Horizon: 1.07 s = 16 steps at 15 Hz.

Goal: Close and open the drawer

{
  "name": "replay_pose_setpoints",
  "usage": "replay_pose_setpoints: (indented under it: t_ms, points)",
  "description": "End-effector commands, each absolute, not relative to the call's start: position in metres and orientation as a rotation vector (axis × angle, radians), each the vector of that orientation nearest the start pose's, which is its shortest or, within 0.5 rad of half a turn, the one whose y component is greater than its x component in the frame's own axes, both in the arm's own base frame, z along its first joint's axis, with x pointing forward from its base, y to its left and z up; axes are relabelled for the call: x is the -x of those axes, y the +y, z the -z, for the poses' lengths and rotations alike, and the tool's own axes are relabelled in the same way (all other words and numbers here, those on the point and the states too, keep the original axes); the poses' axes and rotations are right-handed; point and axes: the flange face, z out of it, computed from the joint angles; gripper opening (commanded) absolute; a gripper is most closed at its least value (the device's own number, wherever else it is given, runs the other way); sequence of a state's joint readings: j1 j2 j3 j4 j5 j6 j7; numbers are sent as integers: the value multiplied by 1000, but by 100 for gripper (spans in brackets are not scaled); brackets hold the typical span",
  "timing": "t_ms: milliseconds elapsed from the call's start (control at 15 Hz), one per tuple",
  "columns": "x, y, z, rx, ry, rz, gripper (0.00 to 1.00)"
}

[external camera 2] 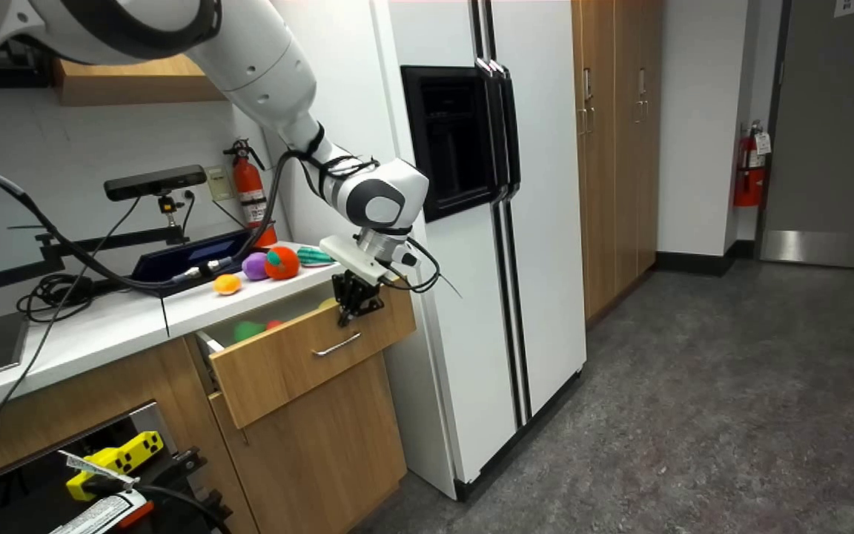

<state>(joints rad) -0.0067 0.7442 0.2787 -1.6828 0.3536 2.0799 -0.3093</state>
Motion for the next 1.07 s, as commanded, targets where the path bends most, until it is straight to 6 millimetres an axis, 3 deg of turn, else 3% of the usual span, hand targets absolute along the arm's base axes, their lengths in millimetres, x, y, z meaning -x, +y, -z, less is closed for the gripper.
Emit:
replay_pose_setpoints:
  t_ms: [0, 267, 1000]
  points:
    - [-628, 209, -153, 2525, -416, -429, 0]
    - [-629, 243, -152, 2466, -420, -421, 0]
    - [-631, 306, -162, 2332, -427, -402, 0]
